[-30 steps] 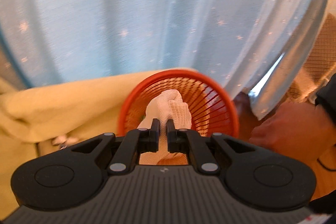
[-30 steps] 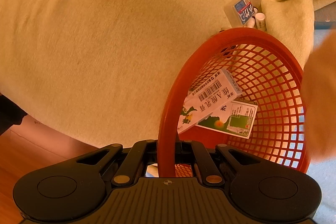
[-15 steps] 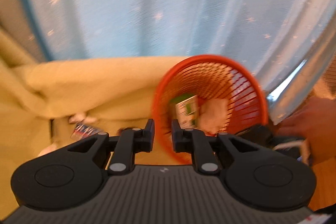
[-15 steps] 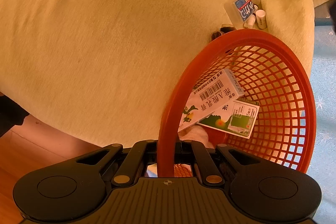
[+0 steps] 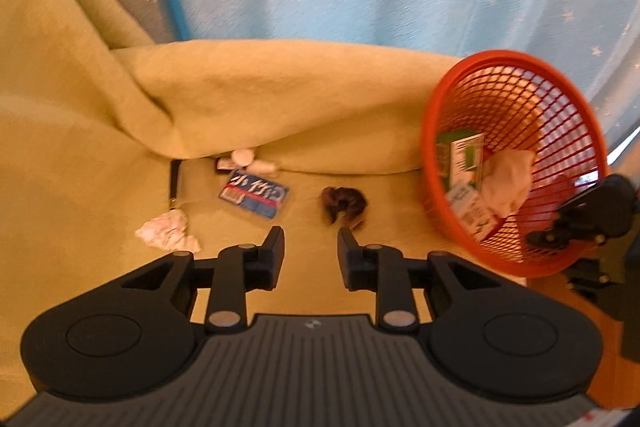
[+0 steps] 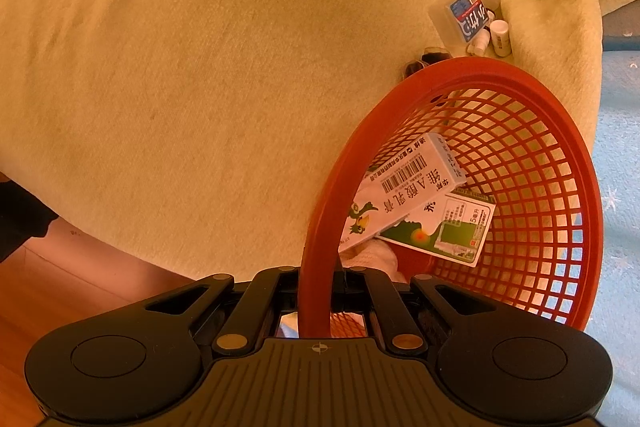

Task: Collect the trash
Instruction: 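Move the left tool to the crumpled white tissue and grasp it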

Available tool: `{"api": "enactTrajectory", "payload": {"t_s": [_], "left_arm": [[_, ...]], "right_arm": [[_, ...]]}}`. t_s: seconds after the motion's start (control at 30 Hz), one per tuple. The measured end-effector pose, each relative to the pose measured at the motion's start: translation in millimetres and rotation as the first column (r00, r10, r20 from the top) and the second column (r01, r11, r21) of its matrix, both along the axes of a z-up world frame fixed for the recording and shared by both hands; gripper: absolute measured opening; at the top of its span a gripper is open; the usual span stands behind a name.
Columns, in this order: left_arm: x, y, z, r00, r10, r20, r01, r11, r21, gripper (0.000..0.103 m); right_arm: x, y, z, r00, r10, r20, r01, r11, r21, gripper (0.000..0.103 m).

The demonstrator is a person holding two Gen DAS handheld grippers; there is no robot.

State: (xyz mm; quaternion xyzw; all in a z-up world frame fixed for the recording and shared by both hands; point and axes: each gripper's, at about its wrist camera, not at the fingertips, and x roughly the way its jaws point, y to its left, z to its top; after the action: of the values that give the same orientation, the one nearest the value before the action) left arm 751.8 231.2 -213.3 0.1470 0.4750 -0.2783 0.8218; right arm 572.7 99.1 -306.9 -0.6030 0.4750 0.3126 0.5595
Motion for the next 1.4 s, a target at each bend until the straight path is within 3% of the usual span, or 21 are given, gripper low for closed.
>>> {"api": "enactTrajectory", "payload": {"t_s": [0.17,0.4,0.5,0.83,1.3,1.4], "left_arm": [[10,15,-16,0.999,0.044,0.015,-0.045,0.998,0.049,0.027],[36,47,-45,0.989,0.137,0.052,-0.142,0.984,0.106,0.048],[52,58,-61,0.983,0.168,0.075,-0.177,0.975,0.131,0.052],[101,66,-114,0.980,0.172,0.096,-0.187,0.964,0.188,0.062],[130,62,-162,0.991,0.119,0.063,-0.131,0.961,0.245,0.062],[133,63,-166,0.991,0.128,0.043,-0.135,0.958,0.251,0.057]], "right_arm": [[2,1,2,1.000,0.000,-0.009,0.000,1.000,0.006,0.001],[3,6,6,1.000,-0.002,-0.017,0.002,1.000,0.011,0.001],[5,7,7,1.000,-0.002,-0.022,0.002,1.000,0.009,0.001],[9,11,12,0.999,-0.021,-0.041,0.021,1.000,0.013,0.001],[11,11,15,0.998,-0.039,-0.050,0.040,0.999,0.025,0.001],[11,11,16,0.998,-0.042,-0.052,0.043,0.999,0.028,0.001]]}}
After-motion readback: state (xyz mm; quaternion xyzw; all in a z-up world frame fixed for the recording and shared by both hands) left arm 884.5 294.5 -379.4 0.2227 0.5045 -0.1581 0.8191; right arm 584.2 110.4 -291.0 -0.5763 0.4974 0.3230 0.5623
